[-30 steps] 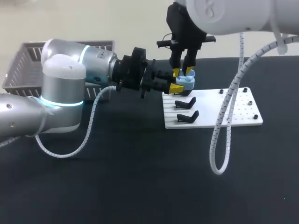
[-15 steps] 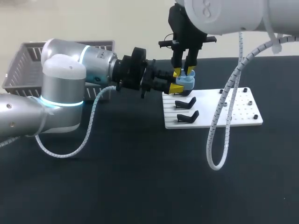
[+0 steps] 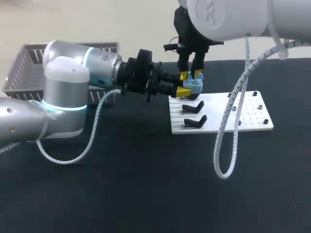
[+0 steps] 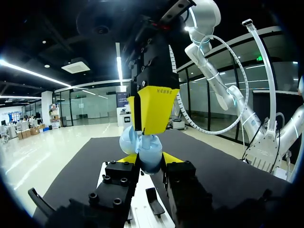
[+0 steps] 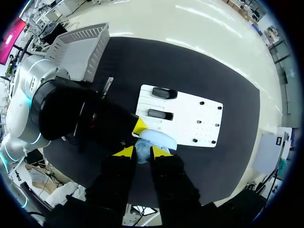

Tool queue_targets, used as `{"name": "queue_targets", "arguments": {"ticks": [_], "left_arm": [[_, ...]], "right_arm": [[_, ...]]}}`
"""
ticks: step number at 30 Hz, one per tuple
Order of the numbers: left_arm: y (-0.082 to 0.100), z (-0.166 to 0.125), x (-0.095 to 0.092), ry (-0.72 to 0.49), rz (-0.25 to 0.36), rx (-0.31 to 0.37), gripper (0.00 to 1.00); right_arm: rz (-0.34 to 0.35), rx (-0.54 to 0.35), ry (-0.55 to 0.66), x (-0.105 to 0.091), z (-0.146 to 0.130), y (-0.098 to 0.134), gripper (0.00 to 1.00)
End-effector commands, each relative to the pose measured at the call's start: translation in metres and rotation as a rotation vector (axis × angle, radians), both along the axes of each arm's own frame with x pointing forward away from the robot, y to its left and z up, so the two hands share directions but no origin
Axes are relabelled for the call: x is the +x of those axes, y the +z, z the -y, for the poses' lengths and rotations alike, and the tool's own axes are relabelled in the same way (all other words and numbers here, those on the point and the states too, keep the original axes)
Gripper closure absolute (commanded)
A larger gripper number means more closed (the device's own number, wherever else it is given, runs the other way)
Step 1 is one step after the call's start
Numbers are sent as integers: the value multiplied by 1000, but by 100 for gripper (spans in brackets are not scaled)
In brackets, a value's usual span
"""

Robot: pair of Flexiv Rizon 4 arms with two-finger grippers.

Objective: Pick up each earbud case from the left stands, insert the matching earbuds, close the lid, and place the case in the box.

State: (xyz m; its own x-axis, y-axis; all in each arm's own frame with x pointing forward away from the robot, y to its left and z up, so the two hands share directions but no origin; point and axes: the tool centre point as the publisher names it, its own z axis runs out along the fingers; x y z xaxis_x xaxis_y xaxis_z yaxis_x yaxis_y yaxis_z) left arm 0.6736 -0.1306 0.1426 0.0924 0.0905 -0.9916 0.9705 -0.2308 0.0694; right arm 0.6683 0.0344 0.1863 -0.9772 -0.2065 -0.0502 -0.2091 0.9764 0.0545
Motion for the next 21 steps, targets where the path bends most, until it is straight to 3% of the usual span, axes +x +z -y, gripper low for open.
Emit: {"name": "queue_targets", "arguments": {"ticks": [1, 10, 11, 12, 13, 14, 21], "left_arm": [[0, 0, 0, 1, 1, -1, 100], [0, 0, 0, 1, 1, -1, 100], [0, 0, 0, 1, 1, -1, 100], [0, 0, 0, 1, 1, -1, 100], [0, 0, 0, 1, 1, -1, 100], [0, 0, 0, 1, 1, -1, 100], [0, 0, 0, 1, 1, -1, 100]], "right_arm": [[8, 0, -5, 0, 2, -1, 100], [0, -10, -12, 2, 4, -6, 100], [-2, -10, -14, 2, 4, -6, 88], [-6, -7, -16, 2, 5, -6, 60], [-5, 5, -17, 1, 5, -4, 18], [-1, 13, -17, -1, 5, 0, 0], [22, 43, -37, -16, 9, 28, 0]]}}
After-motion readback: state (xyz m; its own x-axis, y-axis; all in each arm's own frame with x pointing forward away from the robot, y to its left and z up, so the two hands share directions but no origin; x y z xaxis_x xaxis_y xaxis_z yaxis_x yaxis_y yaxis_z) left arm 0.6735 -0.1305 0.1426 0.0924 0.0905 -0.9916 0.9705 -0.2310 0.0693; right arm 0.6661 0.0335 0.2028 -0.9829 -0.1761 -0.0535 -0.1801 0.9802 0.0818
